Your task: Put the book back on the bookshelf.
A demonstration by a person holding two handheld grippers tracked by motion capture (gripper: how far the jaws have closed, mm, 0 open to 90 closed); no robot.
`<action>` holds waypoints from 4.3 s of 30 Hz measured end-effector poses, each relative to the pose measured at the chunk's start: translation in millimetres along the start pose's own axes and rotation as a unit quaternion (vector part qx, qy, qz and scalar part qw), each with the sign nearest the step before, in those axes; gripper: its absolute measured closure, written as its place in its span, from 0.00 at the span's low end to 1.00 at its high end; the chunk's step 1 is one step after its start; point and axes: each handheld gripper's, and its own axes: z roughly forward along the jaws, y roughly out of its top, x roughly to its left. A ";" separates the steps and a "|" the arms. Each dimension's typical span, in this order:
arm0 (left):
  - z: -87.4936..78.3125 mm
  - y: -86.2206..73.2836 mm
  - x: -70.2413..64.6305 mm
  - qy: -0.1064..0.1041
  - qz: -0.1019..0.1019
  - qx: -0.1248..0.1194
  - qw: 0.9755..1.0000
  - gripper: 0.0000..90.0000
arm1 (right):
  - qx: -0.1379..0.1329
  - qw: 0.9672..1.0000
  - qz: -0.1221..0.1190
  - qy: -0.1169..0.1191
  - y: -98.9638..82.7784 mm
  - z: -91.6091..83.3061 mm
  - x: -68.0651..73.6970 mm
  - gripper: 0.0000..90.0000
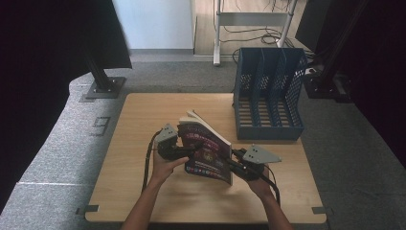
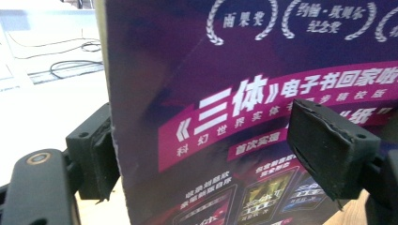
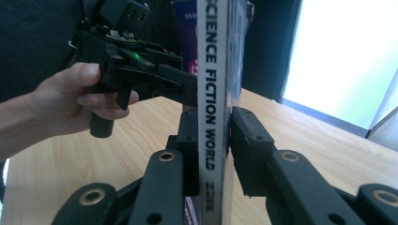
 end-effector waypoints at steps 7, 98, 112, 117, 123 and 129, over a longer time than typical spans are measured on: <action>-0.1 1.7 0.3 0.000 0.004 0.005 1.000 0.19 | 0.012 1.000 0.002 -0.009 1.8 17.2 -1.0 0.80; -9.5 -41.8 0.7 0.029 -0.025 0.013 0.999 0.26 | -0.036 0.996 0.023 -0.078 25.1 12.3 -11.7 0.91; -11.0 -52.5 3.4 0.035 -0.034 0.029 0.998 0.26 | -0.047 0.994 0.029 -0.089 30.6 5.2 -16.6 0.91; -11.9 -56.4 3.5 0.040 -0.036 0.033 0.998 0.26 | -0.049 0.994 0.029 -0.092 31.3 5.0 -18.8 0.91; -13.2 -58.3 6.3 0.043 -0.041 0.034 0.998 0.26 | -0.048 0.994 0.031 -0.094 31.5 4.8 -20.8 0.91; -15.0 -61.4 9.3 0.045 -0.045 0.039 0.997 0.26 | -0.052 0.993 0.035 -0.103 33.3 1.4 -23.2 0.91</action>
